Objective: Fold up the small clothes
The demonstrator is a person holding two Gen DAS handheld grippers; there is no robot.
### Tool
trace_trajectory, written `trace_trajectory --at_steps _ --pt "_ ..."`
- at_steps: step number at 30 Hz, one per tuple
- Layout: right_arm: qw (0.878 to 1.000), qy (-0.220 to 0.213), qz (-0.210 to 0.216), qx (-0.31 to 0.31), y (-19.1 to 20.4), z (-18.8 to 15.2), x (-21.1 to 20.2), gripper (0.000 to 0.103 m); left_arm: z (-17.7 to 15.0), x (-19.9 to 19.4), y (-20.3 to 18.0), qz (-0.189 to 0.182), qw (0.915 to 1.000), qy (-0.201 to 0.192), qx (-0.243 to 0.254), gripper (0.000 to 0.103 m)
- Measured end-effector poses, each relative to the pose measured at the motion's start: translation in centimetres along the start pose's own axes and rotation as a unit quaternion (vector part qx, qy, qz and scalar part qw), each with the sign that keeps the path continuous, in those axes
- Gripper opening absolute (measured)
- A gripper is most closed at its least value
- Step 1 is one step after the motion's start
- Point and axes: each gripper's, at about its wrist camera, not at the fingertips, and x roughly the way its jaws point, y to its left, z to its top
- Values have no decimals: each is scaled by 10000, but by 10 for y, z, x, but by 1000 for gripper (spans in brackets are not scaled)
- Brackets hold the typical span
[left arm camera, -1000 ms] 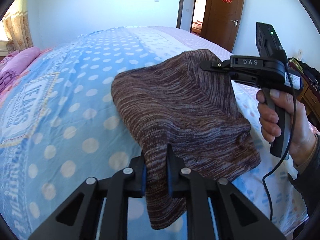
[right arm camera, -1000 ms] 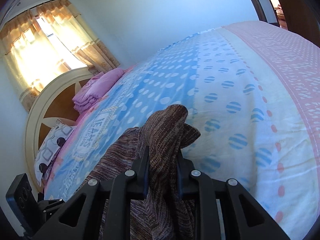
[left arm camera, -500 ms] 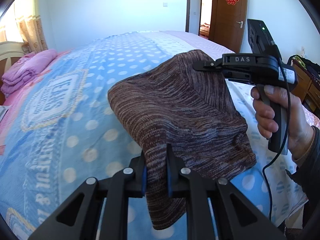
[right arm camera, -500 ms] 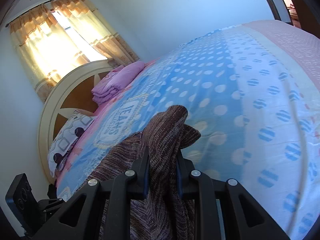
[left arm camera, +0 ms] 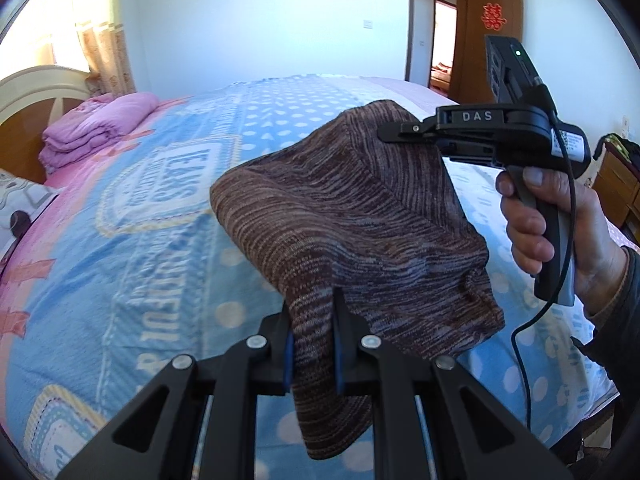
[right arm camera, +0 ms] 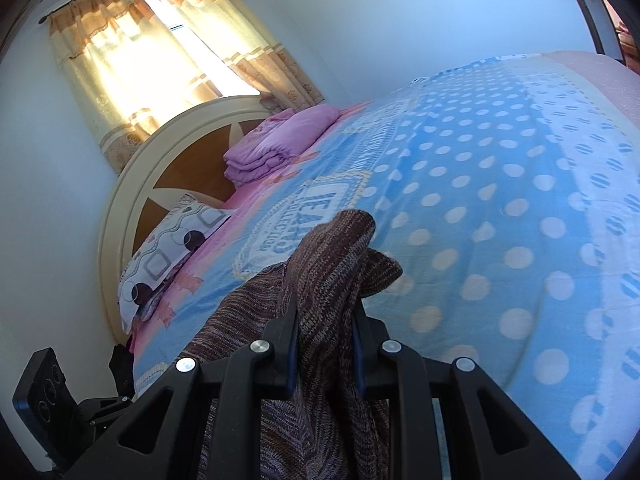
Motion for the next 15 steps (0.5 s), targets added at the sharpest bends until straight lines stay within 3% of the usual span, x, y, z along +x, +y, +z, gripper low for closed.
trace_trajectory --at_steps 15 --pt "9980 461 296 -314 56 -6 67 21 -24 -20 45 312 9993 -3 -222 15"
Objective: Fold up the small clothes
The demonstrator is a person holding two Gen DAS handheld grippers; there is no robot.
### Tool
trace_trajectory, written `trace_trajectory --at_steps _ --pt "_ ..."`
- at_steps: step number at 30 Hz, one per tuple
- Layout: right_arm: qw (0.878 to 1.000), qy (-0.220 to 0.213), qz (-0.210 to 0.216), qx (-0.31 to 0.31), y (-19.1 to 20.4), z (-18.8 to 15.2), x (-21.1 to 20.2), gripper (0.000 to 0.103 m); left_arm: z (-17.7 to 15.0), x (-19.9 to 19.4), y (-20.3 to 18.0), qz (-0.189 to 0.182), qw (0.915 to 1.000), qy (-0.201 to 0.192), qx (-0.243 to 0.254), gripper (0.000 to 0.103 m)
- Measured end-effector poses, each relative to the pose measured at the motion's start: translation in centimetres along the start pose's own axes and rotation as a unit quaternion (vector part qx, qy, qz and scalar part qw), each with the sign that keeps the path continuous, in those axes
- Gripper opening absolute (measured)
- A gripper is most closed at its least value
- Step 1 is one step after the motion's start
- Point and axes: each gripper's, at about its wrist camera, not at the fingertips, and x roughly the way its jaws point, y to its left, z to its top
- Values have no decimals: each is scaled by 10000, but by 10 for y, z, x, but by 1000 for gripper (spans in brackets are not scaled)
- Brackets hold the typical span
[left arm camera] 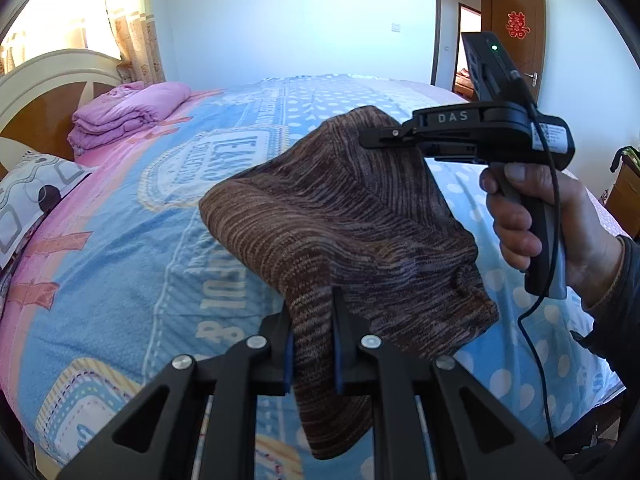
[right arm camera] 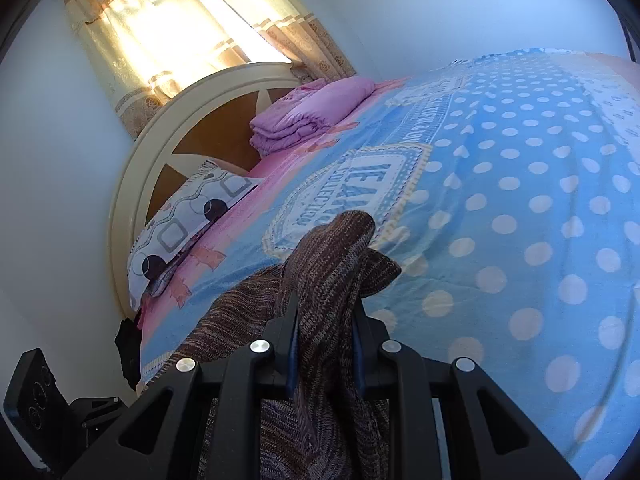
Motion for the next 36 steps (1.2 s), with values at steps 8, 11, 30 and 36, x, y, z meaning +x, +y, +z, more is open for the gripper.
trace_trajectory --at_steps 8,11,30,36 --pt "9997 196 102 -135 18 1 24 21 -11 -8 20 133 9999 -54 -81 15" --pt "9993 277 145 -186 26 1 36 21 -15 -6 25 151 9998 -20 -125 15" --pt "9961 846 24 -231 34 -15 98 21 -48 11 41 347 9985 345 -242 15" --pt "9955 948 -24 -67 20 -18 106 21 -56 19 40 426 9977 483 -221 16"
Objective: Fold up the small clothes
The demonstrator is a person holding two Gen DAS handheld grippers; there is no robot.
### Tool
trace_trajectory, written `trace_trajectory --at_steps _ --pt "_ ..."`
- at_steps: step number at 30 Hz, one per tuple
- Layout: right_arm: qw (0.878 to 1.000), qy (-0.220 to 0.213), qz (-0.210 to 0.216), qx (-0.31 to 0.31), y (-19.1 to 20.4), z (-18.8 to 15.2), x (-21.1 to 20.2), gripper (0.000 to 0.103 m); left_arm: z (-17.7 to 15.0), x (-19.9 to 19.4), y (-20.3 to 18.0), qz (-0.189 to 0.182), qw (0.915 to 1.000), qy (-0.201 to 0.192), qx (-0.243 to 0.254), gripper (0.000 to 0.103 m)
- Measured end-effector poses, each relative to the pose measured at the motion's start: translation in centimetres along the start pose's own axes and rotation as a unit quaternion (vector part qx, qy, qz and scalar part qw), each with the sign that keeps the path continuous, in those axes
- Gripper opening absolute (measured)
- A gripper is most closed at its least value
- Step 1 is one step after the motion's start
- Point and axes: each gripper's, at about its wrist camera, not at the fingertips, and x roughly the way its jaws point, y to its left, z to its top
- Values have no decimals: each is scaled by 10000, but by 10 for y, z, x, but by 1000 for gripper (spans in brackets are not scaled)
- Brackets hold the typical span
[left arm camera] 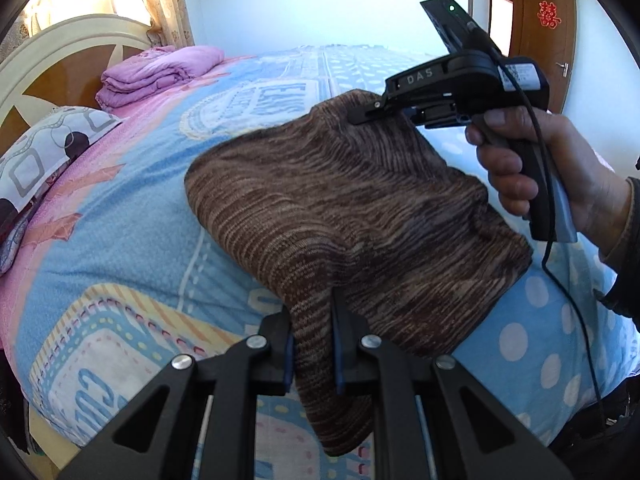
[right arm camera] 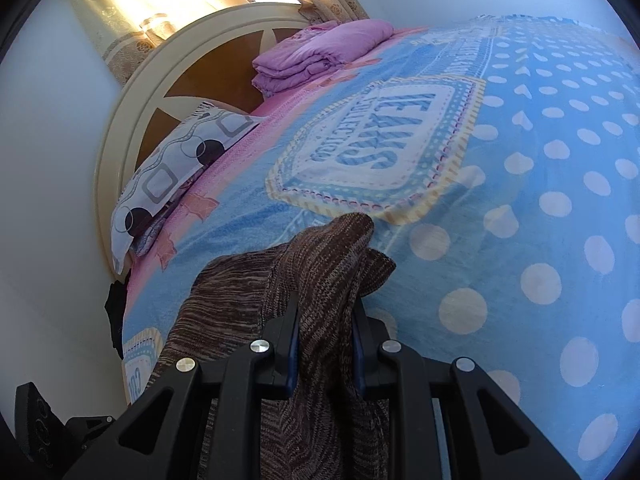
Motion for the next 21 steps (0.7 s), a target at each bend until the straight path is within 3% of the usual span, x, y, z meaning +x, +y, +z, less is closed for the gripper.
trace_trajectory --at_steps 9,17,20,21 --pt "9997 139 -193 89 -14 -7 12 22 -6 6 0 51 10000 47 -2 18" --pt "9993 76 -371 62 -11 -13 -14 29 -1 -12 -1 63 10000 -34 23 33" --pt "9990 -223 -342 -164 -4 -24 -55 36 5 -32 4 219 9987 -456 -30 56" --pt "9989 -308 -306 -198 -2 -29 -68 43 8 -36 6 340 9977 -580 -43 66"
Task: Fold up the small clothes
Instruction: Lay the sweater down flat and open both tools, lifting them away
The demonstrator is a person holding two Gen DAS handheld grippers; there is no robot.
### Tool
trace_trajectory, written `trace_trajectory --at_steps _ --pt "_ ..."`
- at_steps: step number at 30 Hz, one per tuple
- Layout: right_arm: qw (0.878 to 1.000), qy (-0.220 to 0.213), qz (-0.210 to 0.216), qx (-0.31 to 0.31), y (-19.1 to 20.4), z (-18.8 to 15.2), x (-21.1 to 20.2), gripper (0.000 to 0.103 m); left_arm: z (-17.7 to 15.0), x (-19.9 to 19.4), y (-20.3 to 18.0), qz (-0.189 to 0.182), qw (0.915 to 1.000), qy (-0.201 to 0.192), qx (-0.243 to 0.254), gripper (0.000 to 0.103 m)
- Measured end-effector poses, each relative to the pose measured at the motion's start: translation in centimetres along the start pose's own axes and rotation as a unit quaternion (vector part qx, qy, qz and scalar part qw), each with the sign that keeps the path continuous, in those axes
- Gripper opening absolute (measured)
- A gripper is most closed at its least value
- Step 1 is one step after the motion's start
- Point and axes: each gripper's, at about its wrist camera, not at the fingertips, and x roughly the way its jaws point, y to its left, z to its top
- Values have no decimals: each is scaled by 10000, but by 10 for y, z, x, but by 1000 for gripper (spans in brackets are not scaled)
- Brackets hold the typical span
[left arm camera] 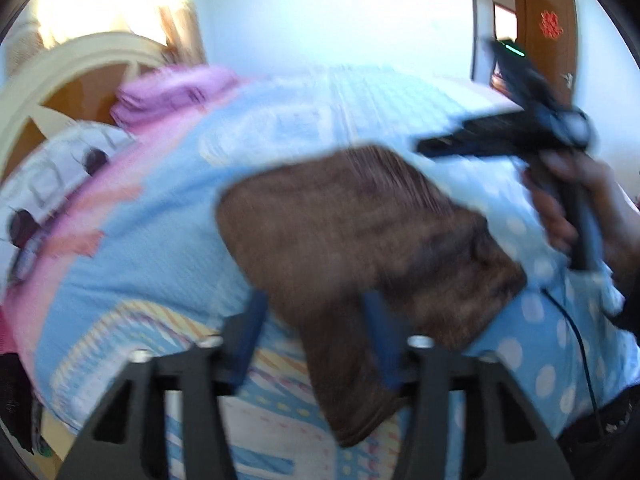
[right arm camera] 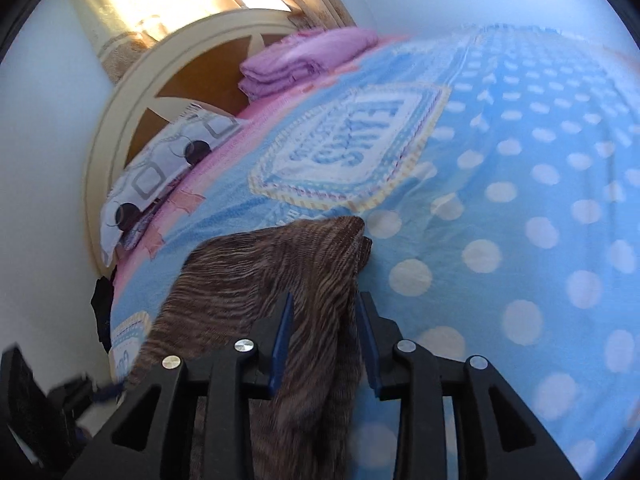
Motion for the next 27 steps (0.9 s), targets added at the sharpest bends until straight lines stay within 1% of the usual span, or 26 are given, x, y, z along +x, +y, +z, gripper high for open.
trace_trajectory --at_steps 1,2,3,4,5,7,8,9,10,11,12,13,14,15,17,19,20,22,23,25,27 --pt "10000 -71 67 -5 1 -7 -16 46 3 -2 2 174 9998 -131 5 69" --pt "9999 -74 118 -11 3 -14 -26 48 6 0 5 295 9994 -184 22 69" --pt "9998 -31 183 -41 7 -23 -35 48 8 4 7 396 9990 -208 29 70" --pt "9996 51 249 -89 11 -33 -40 48 9 11 10 598 9979 -248 22 73" --pt "9994 144 279 -156 16 -41 -43 48 10 18 15 784 9966 -238 -12 74" --pt "9982 438 75 -396 29 -67 -43 48 8 35 22 1060 9943 -114 -90 74" --pt "9977 506 -46 -456 32 -78 -44 48 7 42 26 1103 9938 -47 -132 74" --pt "9973 547 -36 -480 34 -87 -45 46 7 48 28 1141 9933 1 -165 74" --pt "9970 599 99 -483 34 -97 -46 43 6 52 29 1177 9929 21 -179 74" --pt "9968 630 179 -466 35 -103 -45 38 5 54 29 1180 9929 9 -180 74" --pt "9965 665 168 -476 34 -106 -42 22 4 55 26 1188 9928 -8 -177 74" --pt "9959 723 116 -523 34 -109 -39 10 5 55 26 1214 9924 -6 -179 74" --pt "9953 775 31 -583 34 -112 -36 4 5 54 25 1219 9924 -3 -183 74" --pt "9958 709 -54 -569 33 -114 -38 4 5 53 25 1210 9925 -1 -171 74" --pt "9970 589 12 -492 30 -115 -50 3 6 47 22 1200 9927 -53 -146 77" --pt "9970 550 -227 -502 27 -119 -64 3 6 41 19 1284 9915 -197 -101 98" --pt "9969 578 -289 -439 23 -122 -66 3 5 43 16 1340 9907 -230 -45 99" --pt "9967 673 -368 -277 10 -131 -60 3 1 55 10 1352 9907 -85 98 99" --pt "9968 710 -316 -178 4 -135 -54 4 -2 61 9 1346 9909 -10 98 99" --pt "9978 615 -252 -48 0 -137 -49 4 -7 66 12 1306 9913 -102 -74 101" --pt "9982 562 -204 27 -2 -137 -50 4 -6 64 15 1262 9918 -106 -143 101"
